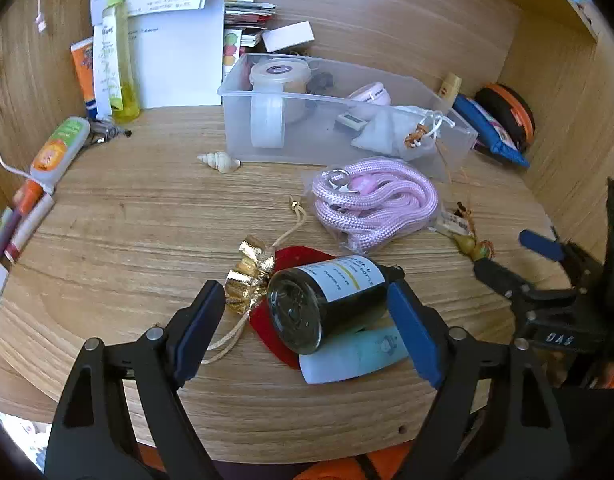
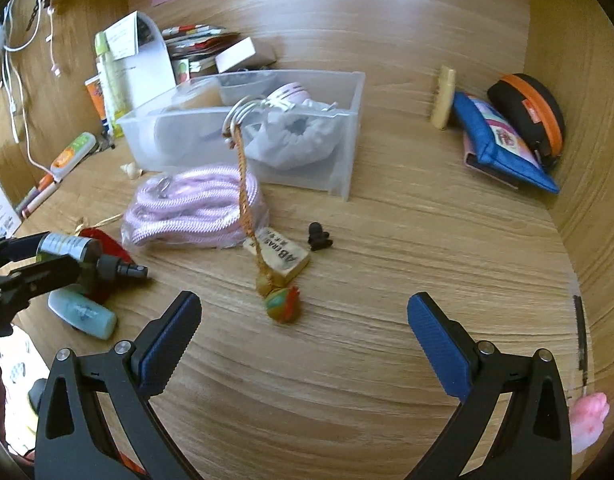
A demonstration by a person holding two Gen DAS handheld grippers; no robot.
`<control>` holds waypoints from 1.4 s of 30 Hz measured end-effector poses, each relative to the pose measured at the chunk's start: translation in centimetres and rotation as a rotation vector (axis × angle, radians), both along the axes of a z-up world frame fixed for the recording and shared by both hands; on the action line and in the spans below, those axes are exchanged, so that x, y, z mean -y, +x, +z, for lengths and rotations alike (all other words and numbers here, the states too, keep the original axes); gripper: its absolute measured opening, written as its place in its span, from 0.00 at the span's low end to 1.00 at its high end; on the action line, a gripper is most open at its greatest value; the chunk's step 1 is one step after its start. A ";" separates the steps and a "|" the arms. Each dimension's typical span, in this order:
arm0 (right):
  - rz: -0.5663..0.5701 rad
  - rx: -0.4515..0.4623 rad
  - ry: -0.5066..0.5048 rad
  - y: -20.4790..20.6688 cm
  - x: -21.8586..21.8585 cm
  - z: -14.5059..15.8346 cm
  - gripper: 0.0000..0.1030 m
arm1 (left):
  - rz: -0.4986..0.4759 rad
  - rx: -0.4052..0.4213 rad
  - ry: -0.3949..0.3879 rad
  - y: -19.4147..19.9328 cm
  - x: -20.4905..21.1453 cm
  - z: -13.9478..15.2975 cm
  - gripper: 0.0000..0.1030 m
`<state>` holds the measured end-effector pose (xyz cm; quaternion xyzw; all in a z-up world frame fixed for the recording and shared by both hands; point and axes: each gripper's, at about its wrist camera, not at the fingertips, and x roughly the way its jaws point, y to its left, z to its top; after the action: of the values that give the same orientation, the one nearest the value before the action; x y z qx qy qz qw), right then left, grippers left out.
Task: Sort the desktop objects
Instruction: 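Grasp the dark green glass jar with the left gripper while the right grasps the gourd-bead keychain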
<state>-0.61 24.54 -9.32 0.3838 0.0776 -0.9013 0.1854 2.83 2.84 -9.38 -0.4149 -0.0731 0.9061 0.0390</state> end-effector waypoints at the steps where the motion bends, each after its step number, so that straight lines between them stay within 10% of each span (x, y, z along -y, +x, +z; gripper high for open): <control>1: 0.004 0.005 -0.004 -0.1 0.1 -0.2 0.97 | 0.006 -0.004 0.002 0.0 0.0 0.0 0.81; 18: 0.043 0.036 0.004 -1.0 1.0 -1.1 0.41 | -0.061 -0.030 -0.038 0.1 -2.3 -0.3 0.80; 21: 0.047 0.038 0.000 -1.0 1.0 -1.0 0.22 | -0.061 -0.049 -0.012 0.2 -1.9 0.0 0.61; 42: 0.080 -0.006 -0.149 -0.5 0.3 2.4 0.22 | -0.029 -0.118 0.024 0.3 0.3 2.8 0.46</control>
<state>-1.12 24.20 -6.92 0.3627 0.0264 -0.8976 0.2491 3.15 2.58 -6.53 -0.3612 -0.0756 0.9274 0.0615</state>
